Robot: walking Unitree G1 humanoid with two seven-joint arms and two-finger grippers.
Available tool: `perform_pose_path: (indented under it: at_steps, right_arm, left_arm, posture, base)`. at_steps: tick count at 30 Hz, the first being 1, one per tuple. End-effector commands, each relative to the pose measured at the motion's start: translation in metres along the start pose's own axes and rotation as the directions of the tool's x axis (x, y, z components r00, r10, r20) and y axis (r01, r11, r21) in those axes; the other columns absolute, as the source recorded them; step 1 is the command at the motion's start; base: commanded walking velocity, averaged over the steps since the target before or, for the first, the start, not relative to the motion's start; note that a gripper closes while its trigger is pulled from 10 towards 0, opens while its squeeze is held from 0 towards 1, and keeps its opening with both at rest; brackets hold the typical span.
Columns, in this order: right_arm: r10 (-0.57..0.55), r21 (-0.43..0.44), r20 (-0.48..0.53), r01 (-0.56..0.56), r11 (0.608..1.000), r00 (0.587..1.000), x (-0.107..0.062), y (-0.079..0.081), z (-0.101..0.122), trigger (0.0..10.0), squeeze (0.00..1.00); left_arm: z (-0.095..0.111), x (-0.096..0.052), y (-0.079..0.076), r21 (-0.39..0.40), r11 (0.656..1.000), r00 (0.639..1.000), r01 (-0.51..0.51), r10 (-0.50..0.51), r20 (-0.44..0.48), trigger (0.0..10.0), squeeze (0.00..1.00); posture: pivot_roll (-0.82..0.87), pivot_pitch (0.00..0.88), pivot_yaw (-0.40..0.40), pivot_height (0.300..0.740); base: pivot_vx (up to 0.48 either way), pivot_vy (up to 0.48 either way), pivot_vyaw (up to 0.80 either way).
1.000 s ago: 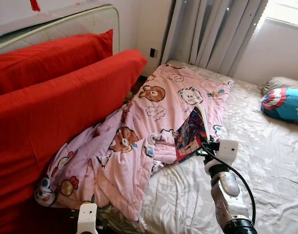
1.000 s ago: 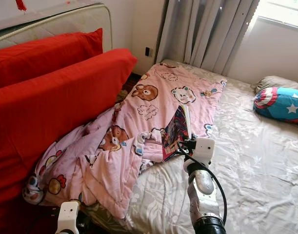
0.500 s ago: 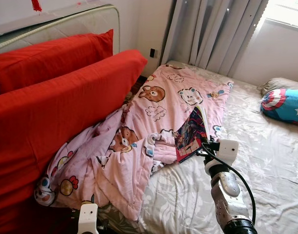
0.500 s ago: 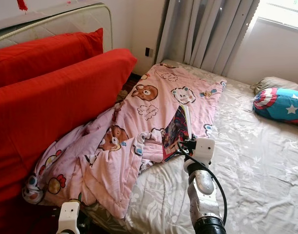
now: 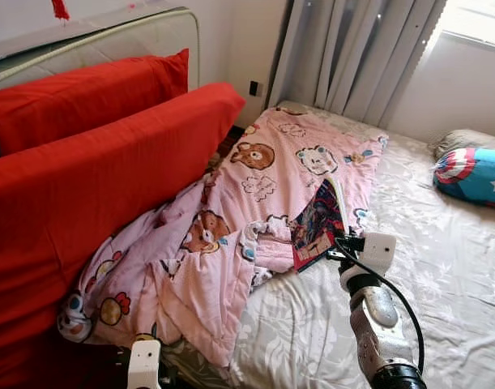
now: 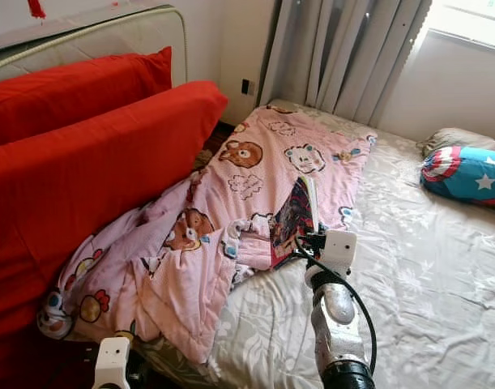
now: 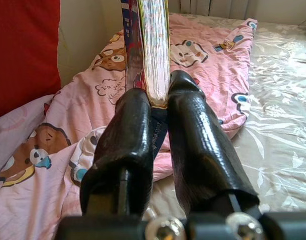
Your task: Clean up the room
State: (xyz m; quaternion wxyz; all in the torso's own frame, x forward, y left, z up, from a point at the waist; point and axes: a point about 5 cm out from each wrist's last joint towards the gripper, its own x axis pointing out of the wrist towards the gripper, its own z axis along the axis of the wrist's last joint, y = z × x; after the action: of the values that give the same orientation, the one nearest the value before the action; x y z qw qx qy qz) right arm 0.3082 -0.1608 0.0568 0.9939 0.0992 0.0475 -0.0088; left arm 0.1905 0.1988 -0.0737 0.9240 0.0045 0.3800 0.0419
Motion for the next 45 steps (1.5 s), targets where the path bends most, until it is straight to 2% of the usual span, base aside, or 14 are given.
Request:
perform_pose_path:
  at_steps: [1,16,31,45]
  right_arm:
    - [-0.011,0.017,0.044,0.011,1.000,0.999,0.0039,-0.0007,0.0085,10.0,0.00]
    - [-0.018,0.020,0.040,0.017,1.000,0.999,0.0028,-0.0010,0.0066,10.0,0.00]
    - [-0.017,0.019,0.008,0.017,1.000,1.000,-0.0012,0.0019,-0.0004,10.0,0.00]
    - [-0.015,0.022,0.005,0.014,1.000,1.000,0.0010,0.0039,0.0000,10.0,0.00]
  left_arm:
    - [-0.0081,-0.0019,-0.0017,0.020,1.000,0.999,0.013,-0.013,-0.036,10.0,0.00]
    - [-0.0092,-0.0023,-0.0025,0.033,0.999,0.999,0.019,-0.018,-0.038,10.0,0.00]
    - [-0.0109,-0.0028,-0.0039,0.051,0.998,0.999,0.027,-0.025,-0.042,10.0,0.00]
    - [-0.0110,-0.0027,-0.0036,0.052,0.998,0.999,0.025,-0.023,-0.047,10.0,0.00]
  posture:
    - [0.03,0.000,-0.142,0.740]
    - [0.03,0.000,-0.138,0.740]
    - [0.01,0.014,-0.127,0.740]
    - [0.01,0.011,-0.129,0.740]
  base:
    - [0.000,0.000,0.00]
    - [0.000,0.000,0.00]
    - [0.000,0.000,-0.75]
    - [0.000,-0.272,-0.76]
